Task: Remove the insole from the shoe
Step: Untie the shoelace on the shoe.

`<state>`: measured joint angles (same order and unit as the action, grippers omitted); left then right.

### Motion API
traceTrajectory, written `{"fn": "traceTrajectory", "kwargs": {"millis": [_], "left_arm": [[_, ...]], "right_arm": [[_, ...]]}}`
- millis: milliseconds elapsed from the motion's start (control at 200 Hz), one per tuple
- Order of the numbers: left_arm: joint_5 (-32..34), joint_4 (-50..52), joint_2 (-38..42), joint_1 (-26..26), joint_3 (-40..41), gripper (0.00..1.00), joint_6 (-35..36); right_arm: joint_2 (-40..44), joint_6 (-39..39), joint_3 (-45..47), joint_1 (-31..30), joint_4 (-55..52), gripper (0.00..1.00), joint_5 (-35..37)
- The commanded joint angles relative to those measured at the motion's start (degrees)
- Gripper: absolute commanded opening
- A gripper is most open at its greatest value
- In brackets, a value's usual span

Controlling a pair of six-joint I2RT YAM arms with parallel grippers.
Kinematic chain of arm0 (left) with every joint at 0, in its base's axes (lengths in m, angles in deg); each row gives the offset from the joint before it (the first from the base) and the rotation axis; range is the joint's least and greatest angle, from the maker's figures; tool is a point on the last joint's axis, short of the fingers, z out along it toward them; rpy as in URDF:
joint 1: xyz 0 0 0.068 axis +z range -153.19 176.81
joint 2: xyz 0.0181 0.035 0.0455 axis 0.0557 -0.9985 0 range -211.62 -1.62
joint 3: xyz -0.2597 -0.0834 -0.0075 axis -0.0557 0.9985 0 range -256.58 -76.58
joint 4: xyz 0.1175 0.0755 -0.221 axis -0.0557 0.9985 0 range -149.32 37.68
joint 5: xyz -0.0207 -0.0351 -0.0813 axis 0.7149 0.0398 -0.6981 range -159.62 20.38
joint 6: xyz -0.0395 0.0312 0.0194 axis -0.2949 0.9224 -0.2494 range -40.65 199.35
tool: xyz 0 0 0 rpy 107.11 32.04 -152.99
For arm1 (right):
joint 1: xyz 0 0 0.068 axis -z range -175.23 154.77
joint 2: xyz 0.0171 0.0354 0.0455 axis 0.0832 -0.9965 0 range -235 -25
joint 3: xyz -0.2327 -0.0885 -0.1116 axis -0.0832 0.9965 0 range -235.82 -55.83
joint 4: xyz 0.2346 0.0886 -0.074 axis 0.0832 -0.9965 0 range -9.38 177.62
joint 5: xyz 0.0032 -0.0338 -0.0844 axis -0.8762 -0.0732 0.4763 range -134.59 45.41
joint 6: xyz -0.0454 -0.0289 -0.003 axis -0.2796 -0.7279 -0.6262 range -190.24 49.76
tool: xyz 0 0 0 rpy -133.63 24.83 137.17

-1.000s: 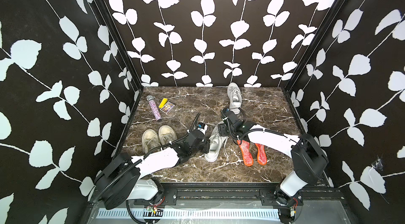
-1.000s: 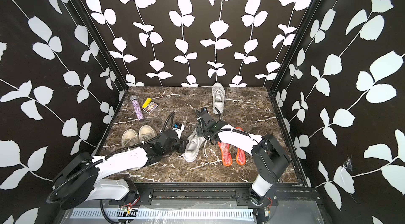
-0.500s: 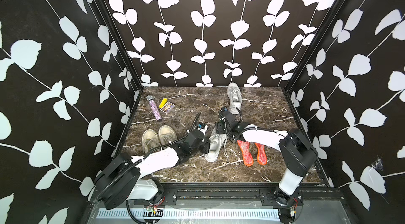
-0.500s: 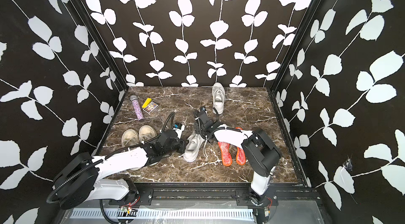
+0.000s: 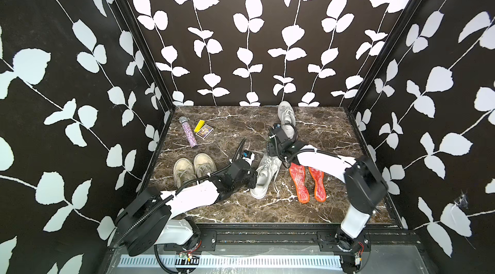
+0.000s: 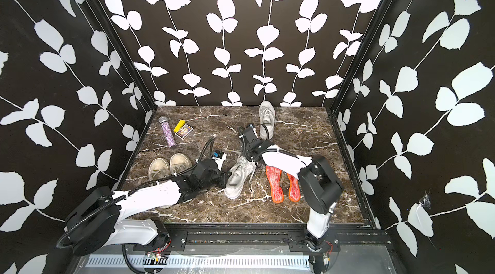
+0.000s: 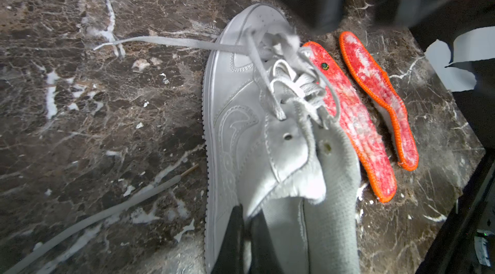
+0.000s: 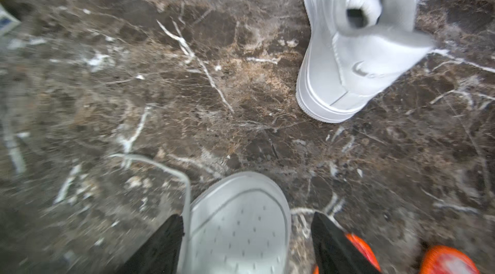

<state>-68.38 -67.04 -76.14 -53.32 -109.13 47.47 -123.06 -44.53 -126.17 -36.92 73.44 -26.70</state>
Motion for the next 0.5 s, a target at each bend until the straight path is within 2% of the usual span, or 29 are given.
{"fn": "traceTrajectory", "kwargs": {"millis": [0,200,495], "left_arm": [[0.6,2.3,1.8,-0.6,-0.6,0.00,-0.1],[0.2,1.7,0.9,-0.7,-1.2,0.00,-0.2],[0.1,2.5,1.3,-0.7,-1.4,0.00,-0.1]], "right_arm": [[5.3,-1.4,0.6,-1.4,-5.1,0.74,-3.8],[5.8,-1.5,2.4,-4.3,-9.8,0.73,-4.6],[2.0,-1.0,1.9,-4.7,-11.0,0.68,-3.6]]}}
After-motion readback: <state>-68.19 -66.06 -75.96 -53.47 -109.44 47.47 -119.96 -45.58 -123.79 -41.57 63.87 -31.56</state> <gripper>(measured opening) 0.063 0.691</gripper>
